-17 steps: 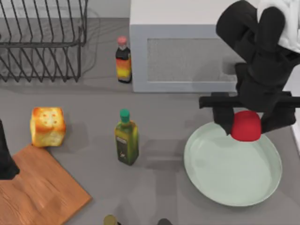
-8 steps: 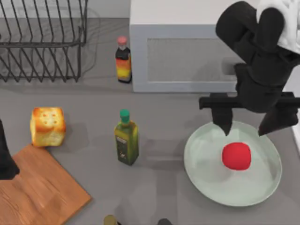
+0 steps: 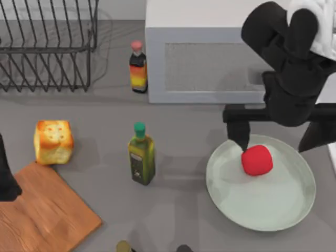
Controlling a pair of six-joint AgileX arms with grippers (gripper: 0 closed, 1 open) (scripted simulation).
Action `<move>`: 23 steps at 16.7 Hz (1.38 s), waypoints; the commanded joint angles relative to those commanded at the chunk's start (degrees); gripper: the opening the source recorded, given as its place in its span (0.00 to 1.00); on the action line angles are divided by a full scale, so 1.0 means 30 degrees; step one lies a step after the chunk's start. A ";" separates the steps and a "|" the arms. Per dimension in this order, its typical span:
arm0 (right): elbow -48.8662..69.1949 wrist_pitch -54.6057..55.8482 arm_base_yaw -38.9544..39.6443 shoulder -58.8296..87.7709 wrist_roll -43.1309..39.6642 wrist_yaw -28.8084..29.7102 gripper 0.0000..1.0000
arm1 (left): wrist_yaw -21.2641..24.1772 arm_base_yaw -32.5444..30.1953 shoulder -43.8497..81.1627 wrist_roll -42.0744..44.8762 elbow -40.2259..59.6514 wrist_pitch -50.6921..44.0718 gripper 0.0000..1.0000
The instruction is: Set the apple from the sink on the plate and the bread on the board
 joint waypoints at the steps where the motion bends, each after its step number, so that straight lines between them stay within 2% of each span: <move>1: 0.0000 0.0000 0.0000 0.0000 0.0000 0.0000 1.00 | 0.0000 0.0000 0.0000 0.0000 0.0000 0.0000 1.00; 6: -0.0416 0.0381 -0.0200 -0.0608 -0.0177 0.0000 1.00 | 0.0000 0.0000 0.0000 0.0000 0.0000 0.0000 1.00; 10: -0.3160 0.2715 -0.1197 -0.4180 -0.1203 -0.0001 1.00 | 0.0000 0.0000 0.0000 0.0000 0.0000 0.0000 1.00; 23: -2.1642 1.7779 -0.7631 -2.7533 -0.7826 -0.0007 1.00 | 0.0000 0.0000 0.0000 0.0000 0.0000 0.0000 1.00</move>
